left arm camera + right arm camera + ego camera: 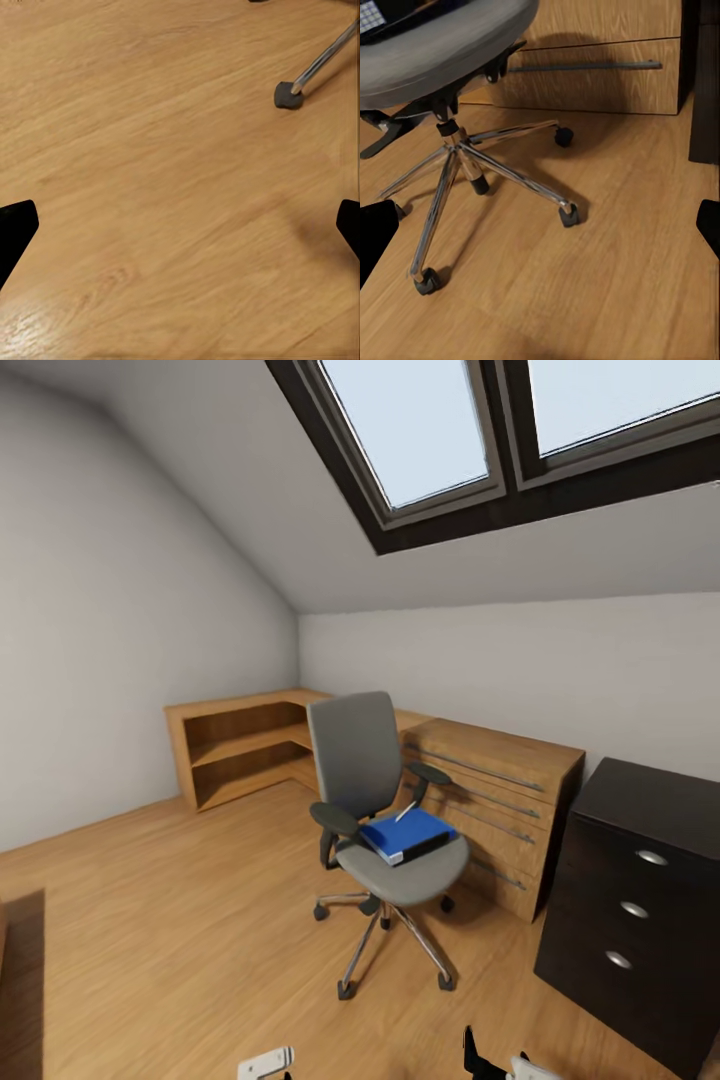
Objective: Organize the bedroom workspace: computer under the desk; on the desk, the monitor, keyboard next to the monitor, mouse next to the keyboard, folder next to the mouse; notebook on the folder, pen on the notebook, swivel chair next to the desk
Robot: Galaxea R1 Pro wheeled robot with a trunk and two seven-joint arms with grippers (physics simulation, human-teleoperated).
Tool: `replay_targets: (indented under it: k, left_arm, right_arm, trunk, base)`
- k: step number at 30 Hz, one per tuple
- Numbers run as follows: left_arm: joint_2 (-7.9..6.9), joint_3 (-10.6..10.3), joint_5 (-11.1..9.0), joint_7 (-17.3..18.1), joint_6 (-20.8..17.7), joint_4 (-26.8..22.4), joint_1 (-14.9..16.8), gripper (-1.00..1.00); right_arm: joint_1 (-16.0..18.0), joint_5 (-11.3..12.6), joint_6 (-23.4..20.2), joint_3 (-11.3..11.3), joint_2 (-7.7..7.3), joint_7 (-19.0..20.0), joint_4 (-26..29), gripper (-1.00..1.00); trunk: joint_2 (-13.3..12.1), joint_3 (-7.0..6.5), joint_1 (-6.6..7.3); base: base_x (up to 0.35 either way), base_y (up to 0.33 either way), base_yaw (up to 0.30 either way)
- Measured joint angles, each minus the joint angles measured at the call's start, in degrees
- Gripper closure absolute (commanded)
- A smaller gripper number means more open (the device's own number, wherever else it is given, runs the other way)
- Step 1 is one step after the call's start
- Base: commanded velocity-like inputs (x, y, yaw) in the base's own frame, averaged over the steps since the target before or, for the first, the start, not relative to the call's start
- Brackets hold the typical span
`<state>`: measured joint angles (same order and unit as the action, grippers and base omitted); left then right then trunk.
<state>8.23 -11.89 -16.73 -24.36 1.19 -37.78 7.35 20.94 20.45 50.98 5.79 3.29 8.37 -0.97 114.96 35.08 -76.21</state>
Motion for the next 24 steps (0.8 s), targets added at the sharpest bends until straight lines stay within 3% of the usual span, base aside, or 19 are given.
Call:
replay_targets:
  k: [7,24]
  left_arm:
    - [-0.05,-1.7,0.0,0.0,2.7,4.4,0.0,-1.0]
    - [-0.01,-2.1,-0.1,0.0,3.0,6.1,0.0,-1.0]
  right_arm:
    - [0.0,-0.1,0.0,-0.1,-0.04,0.1,0.1,-1.0]
    - [0.0,-0.1,-0.1,-0.1,-0.01,0.1,0.0,-1.0]
  trunk:
    - [-2.8,-1.21,1.54]
    - [-9.6,-4.22,5.27]
  base:
    - [0.0,0.0,-0.23]
    - [0.0,0.0,-0.03]
